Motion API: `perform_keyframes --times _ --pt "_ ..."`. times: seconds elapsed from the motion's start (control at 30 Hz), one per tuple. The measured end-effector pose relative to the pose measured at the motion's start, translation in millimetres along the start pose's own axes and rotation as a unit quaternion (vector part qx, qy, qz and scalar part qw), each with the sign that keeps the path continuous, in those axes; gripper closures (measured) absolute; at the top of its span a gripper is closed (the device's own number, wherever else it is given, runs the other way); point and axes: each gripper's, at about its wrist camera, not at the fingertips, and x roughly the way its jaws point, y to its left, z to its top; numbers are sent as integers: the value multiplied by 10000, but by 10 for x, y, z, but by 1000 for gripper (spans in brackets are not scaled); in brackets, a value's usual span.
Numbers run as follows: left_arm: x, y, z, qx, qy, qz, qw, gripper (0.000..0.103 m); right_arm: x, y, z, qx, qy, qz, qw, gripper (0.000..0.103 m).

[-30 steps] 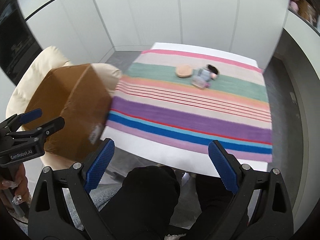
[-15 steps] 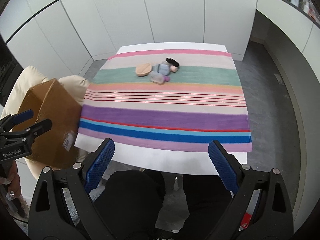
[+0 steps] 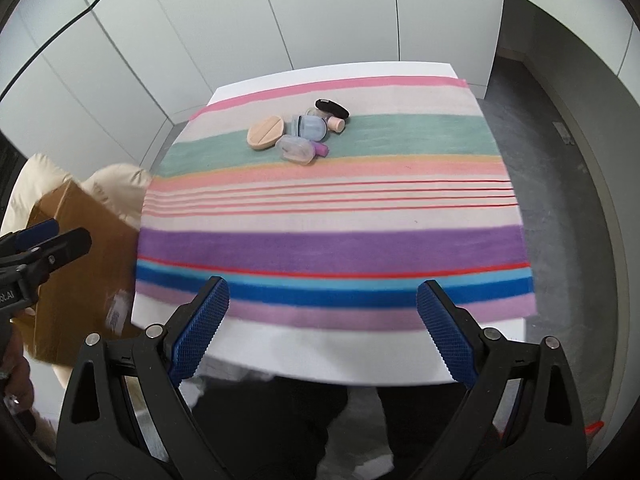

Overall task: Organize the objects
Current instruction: 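Withdraw both tools from the box back toward the striped cloth, then grasp the tan puff with the left tool while the right tool grasps the clear plastic case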

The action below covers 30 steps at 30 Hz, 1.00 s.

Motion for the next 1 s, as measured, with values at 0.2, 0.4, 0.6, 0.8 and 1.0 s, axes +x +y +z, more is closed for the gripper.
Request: perform_keyframes --times 0.2,0.4,0.6,0.8,1.0 --pt "579 -106 220 438 -392 304 9978 8 457 83 263 369 -21 230 9991 6" --pt "1217 107 327 -10 -290 -117 9995 8 1007 202 637 533 -197 -8 9984 7" --pt "1635 208 397 -325 -263 29 9991 8 1673 257 920 883 -168 -375 9952 7" --pt "1930 248 435 -622 -179 -62 9979 8 2023 439 1054 932 -244 -592 9936 10" --pt "2054 242 486 -947 -174 -165 9952 8 2125 410 1075 812 -290 -794 9931 41"
